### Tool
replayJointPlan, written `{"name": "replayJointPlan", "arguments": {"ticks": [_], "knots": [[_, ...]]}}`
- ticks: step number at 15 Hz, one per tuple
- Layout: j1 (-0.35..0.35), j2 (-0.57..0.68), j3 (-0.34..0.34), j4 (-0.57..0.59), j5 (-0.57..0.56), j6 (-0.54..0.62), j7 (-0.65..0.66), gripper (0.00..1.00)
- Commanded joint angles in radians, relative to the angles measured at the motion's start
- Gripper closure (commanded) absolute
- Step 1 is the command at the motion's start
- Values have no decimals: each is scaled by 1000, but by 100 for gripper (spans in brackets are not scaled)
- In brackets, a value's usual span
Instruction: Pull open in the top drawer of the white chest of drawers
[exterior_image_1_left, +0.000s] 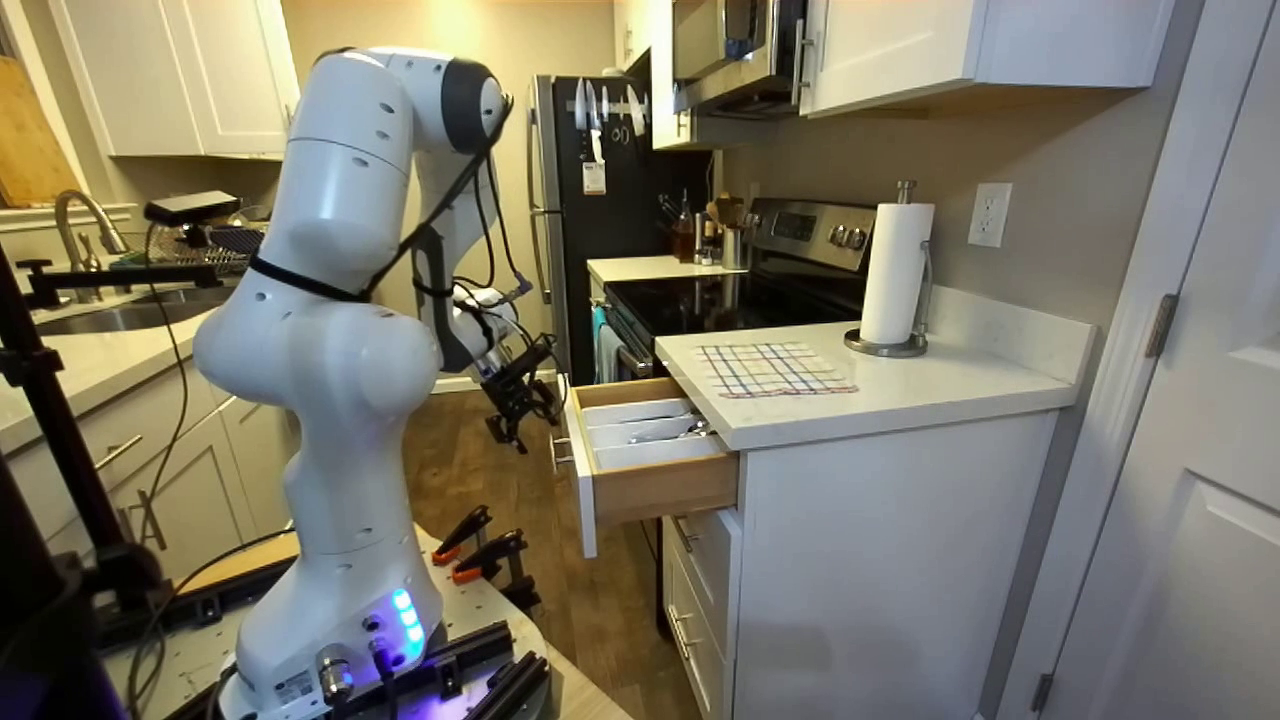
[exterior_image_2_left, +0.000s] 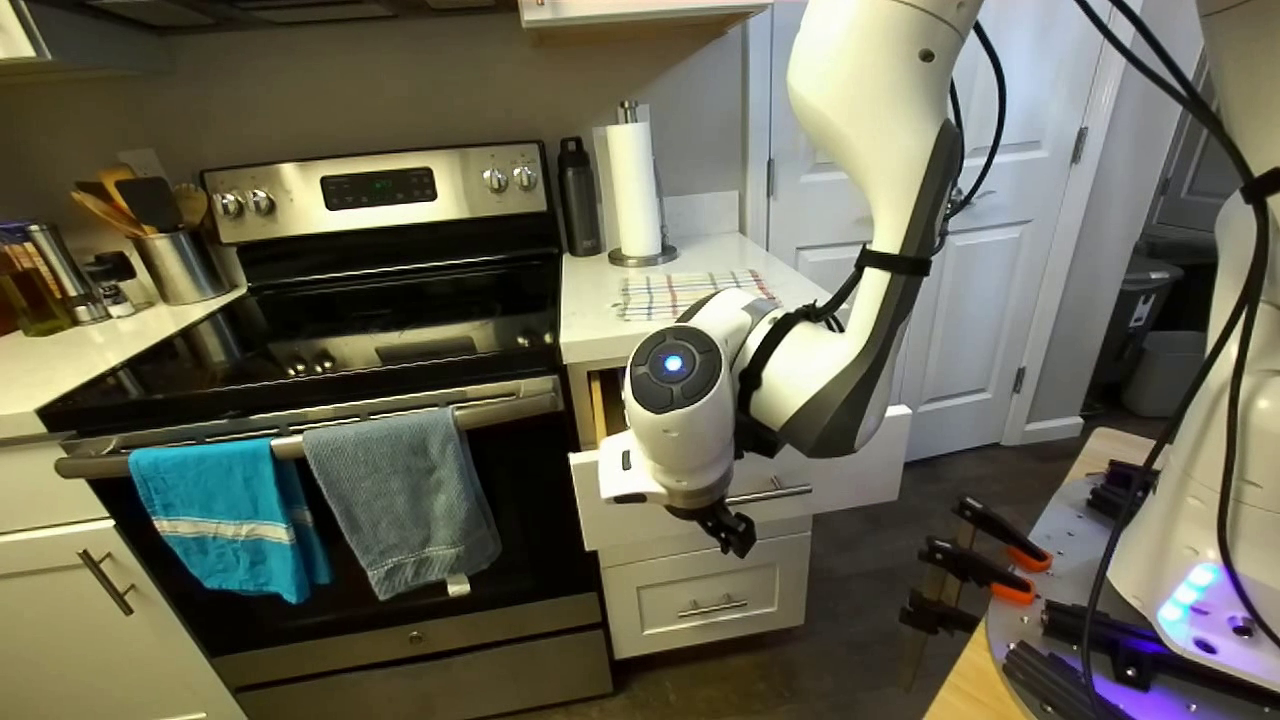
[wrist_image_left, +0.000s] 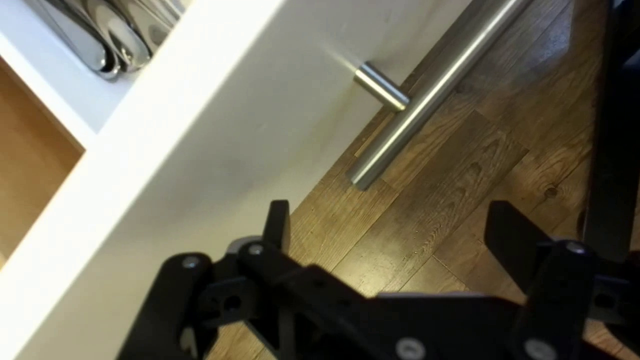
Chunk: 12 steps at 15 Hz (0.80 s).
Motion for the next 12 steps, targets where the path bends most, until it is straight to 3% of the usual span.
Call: {"name": "replayJointPlan", "arguments": {"ticks": [1,5,12], "knots": [[-6,-41,13,-18,-59,5,-18,0],[-30,-80,58,-29,11,39,-84,0],[-93,-196,195,-29,471,124,-409,0]]}}
